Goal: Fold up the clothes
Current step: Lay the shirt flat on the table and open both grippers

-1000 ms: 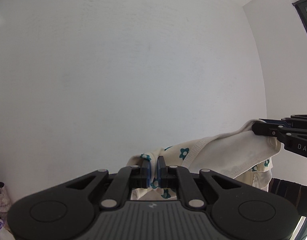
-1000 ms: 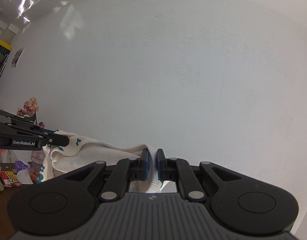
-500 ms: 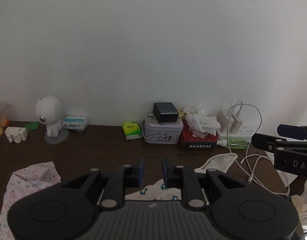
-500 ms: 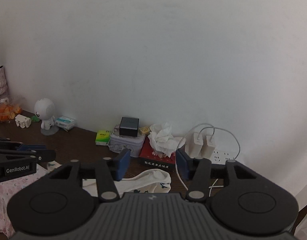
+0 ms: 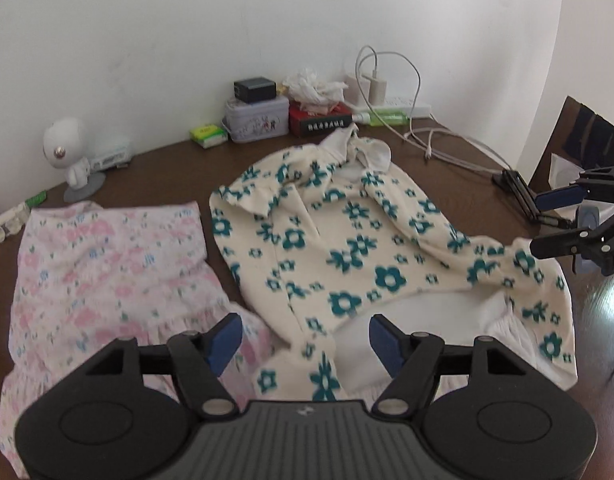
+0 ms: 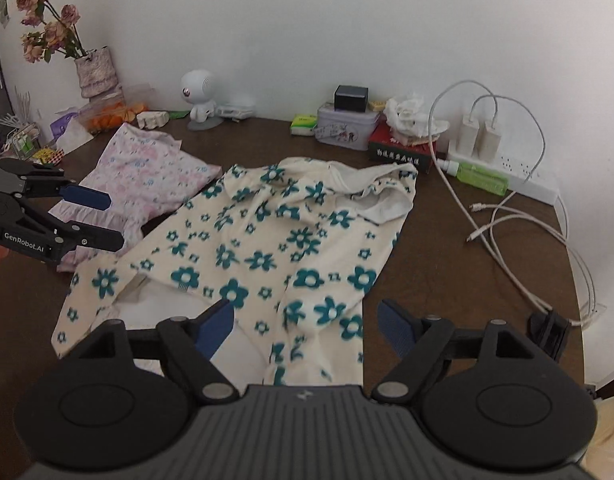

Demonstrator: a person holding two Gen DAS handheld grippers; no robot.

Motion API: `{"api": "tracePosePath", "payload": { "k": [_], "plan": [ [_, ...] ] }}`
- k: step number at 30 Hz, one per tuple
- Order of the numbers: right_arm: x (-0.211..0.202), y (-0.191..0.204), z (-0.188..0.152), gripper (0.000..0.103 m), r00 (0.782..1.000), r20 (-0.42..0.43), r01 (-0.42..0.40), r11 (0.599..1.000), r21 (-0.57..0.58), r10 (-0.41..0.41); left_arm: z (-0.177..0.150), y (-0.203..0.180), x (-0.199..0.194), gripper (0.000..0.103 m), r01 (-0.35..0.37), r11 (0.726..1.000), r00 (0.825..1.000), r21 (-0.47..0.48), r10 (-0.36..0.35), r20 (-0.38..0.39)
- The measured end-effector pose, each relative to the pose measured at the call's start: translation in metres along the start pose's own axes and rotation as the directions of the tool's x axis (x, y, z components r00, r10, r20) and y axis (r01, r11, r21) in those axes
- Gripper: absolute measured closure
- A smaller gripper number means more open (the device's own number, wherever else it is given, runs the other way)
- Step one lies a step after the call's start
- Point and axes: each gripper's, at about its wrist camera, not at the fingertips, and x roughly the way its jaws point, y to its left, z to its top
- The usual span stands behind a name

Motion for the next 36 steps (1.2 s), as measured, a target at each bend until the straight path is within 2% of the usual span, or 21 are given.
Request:
{"api": "tracePosePath", "payload": {
  "k": [4,6,7,8,9,10,11,13,19,21,23,26,27,28,29,30,31,36],
  "plan": [
    [-0.002,0.006,-0.045,0.023,0.999,-0.047,0.014,0.999,0.036,-0.012,-0.038,-0.006,0.005,0.035,-0.001,0.997,0.999,-0.071,-0.001,-0.032],
    [0.003,0.008,-0.054,0.033,0.998,-0.061,0.008,0.998,0.060,-0.004,-0.045,-0.006,0.012,0.043,-0.017,0.992,0.999,-0.122,0.012,-0.043],
    [0.004,0.010,-0.056,0.046,0.998,-0.063,0.012,0.998,0.063,-0.008,-0.047,-0.005,0.015,0.049,-0.019,0.988,0.999,-0.150,0.012,-0.048],
    [0.005,0.012,-0.059,0.066,0.998,-0.066,0.017,0.998,0.066,-0.012,-0.048,-0.004,0.017,0.061,-0.012,0.985,0.999,-0.170,0.003,-0.050],
    [0.007,0.014,-0.061,0.076,0.998,-0.068,0.021,0.997,0.068,-0.016,-0.048,-0.004,0.018,0.078,-0.004,0.982,0.999,-0.189,-0.006,-0.051],
    [0.006,0.014,-0.063,0.095,0.998,-0.068,0.010,0.996,0.089,-0.004,-0.049,-0.003,0.018,0.086,0.005,0.979,0.999,-0.205,-0.015,-0.046],
    [0.003,0.012,-0.065,0.098,0.998,-0.062,-0.011,0.993,0.121,0.019,-0.050,-0.002,0.017,0.094,0.013,0.976,0.999,-0.218,-0.023,-0.042],
    [-0.009,0.007,-0.068,0.100,0.997,-0.042,-0.054,0.983,0.177,0.063,-0.052,-0.006,0.008,0.098,0.015,0.979,0.999,-0.202,-0.021,-0.028],
    [-0.081,-0.011,-0.077,0.100,0.978,0.108,-0.202,0.929,0.311,0.176,-0.062,-0.011,-0.044,0.099,0.035,0.990,0.999,-0.136,-0.029,0.042],
    [-0.109,-0.015,-0.081,0.102,0.970,0.150,-0.231,0.919,0.318,0.192,-0.066,-0.012,-0.067,0.099,0.032,0.993,0.997,-0.111,-0.024,0.068],
    [-0.125,-0.014,-0.089,0.102,0.971,0.146,-0.226,0.927,0.301,0.190,-0.072,-0.012,-0.081,0.099,0.015,0.996,0.997,-0.083,-0.009,0.074],
    [-0.125,-0.002,-0.104,0.100,0.984,0.075,-0.173,0.952,0.254,0.159,-0.081,-0.011,-0.082,0.098,-0.009,0.997,0.999,-0.074,0.012,0.040],
    [-0.120,0.002,-0.109,0.097,0.988,0.054,-0.157,0.957,0.243,0.148,-0.084,-0.010,-0.079,0.091,-0.008,0.996,1.000,-0.084,0.010,0.028],
    [-0.113,0.004,-0.113,0.087,0.990,0.038,-0.143,0.961,0.238,0.138,-0.086,-0.010,-0.075,0.087,-0.008,0.995,1.000,-0.095,0.009,0.016],
    [-0.106,0.006,-0.115,0.060,0.991,0.028,-0.132,0.963,0.235,0.129,-0.088,-0.010,-0.071,0.077,-0.014,0.994,1.000,-0.106,0.015,0.012],
    [-0.100,0.008,-0.117,0.047,0.993,0.029,-0.120,0.966,0.229,0.117,-0.090,-0.011,-0.068,0.064,-0.015,0.993,1.000,-0.114,0.017,0.015],
    [-0.094,0.011,-0.117,0.038,0.994,0.032,-0.109,0.971,0.212,0.104,-0.091,-0.012,-0.065,0.056,-0.017,0.993,1.000,-0.119,0.019,0.017],
    [-0.060,0.023,-0.110,0.038,0.998,0.007,-0.063,0.988,0.138,0.063,-0.080,-0.001,-0.053,0.051,-0.015,0.984,0.999,-0.175,0.024,0.048]
  ]
}}
